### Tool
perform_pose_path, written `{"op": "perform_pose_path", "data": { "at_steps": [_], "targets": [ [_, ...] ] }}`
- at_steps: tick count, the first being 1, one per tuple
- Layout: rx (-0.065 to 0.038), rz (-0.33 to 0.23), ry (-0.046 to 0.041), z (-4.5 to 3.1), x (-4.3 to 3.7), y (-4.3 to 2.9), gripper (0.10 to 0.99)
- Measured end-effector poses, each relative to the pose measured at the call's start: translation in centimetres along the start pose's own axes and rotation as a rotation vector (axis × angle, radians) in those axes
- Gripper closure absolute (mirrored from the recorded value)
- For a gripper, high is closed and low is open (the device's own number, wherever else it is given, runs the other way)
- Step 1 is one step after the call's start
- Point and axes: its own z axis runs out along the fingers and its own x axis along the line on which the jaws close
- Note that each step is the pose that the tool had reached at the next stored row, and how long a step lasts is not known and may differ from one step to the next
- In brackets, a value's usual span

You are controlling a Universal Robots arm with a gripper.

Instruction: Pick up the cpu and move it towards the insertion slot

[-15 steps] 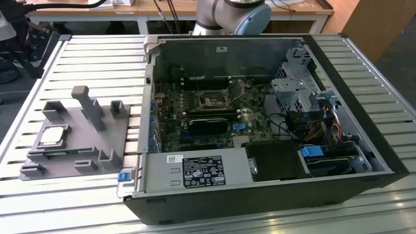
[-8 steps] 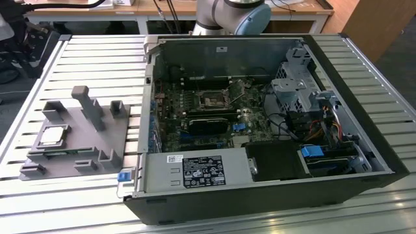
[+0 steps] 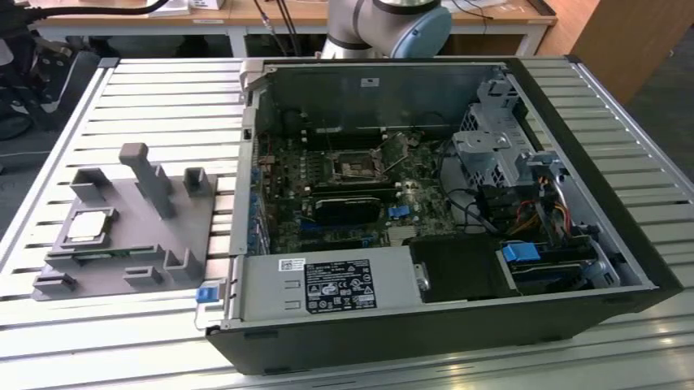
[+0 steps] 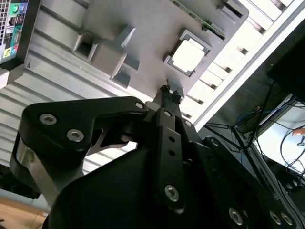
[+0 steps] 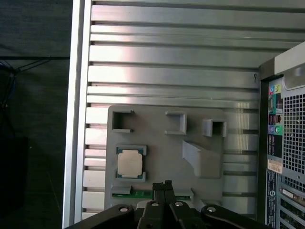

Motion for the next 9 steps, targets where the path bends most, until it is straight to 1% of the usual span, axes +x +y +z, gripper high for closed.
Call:
{"op": "perform_pose_path", "data": {
  "at_steps": [3, 6, 9],
  "targets": [
    [0.0, 0.0, 0.0, 0.1, 0.41, -0.07, 0.98],
    [0.0, 0.0, 0.0, 0.19, 0.66, -0.11, 0.98],
    [0.0, 0.0, 0.0, 0.26, 0.9, -0.3, 0.98]
  ]
}}
